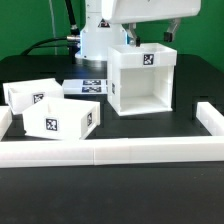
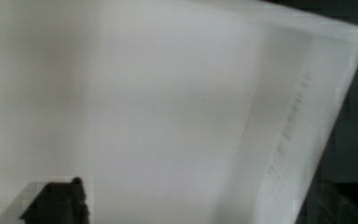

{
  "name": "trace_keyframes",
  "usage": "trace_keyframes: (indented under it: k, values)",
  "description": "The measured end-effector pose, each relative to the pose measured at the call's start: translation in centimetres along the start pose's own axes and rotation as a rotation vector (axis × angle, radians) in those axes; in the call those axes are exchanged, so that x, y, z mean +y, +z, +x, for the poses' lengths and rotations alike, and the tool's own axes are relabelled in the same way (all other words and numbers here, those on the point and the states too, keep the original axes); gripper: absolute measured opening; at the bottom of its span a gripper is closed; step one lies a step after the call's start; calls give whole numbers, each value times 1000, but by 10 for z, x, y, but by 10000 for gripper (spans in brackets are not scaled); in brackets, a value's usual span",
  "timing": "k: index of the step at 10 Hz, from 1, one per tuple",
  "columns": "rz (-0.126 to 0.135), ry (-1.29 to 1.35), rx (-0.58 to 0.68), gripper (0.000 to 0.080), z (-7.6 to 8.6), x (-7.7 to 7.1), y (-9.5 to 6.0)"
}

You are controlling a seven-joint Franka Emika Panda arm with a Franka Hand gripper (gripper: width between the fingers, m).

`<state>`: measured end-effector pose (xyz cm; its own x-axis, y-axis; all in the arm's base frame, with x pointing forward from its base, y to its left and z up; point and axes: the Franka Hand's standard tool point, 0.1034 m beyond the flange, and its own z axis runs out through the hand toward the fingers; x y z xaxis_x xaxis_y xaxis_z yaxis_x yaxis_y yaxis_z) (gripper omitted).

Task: Assemble drawer

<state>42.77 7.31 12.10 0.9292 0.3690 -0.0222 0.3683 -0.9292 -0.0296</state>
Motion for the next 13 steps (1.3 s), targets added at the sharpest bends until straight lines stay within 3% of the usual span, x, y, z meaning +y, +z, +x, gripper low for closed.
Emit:
trace_keyframes:
  k: [3,7,8,9,11,12,13]
  values:
    - [9,23,-19,650,-5,-6,8]
    - [16,32,-14,650,1,-14,23]
    - [17,33,-16,513,1,-15,25]
    - [17,32,-16,513,2,-15,25]
    - [17,32,-16,240,1,-15,25]
    - [17,32,-16,240,1,-15,25]
    - [17,31,-16,71,2,-15,25]
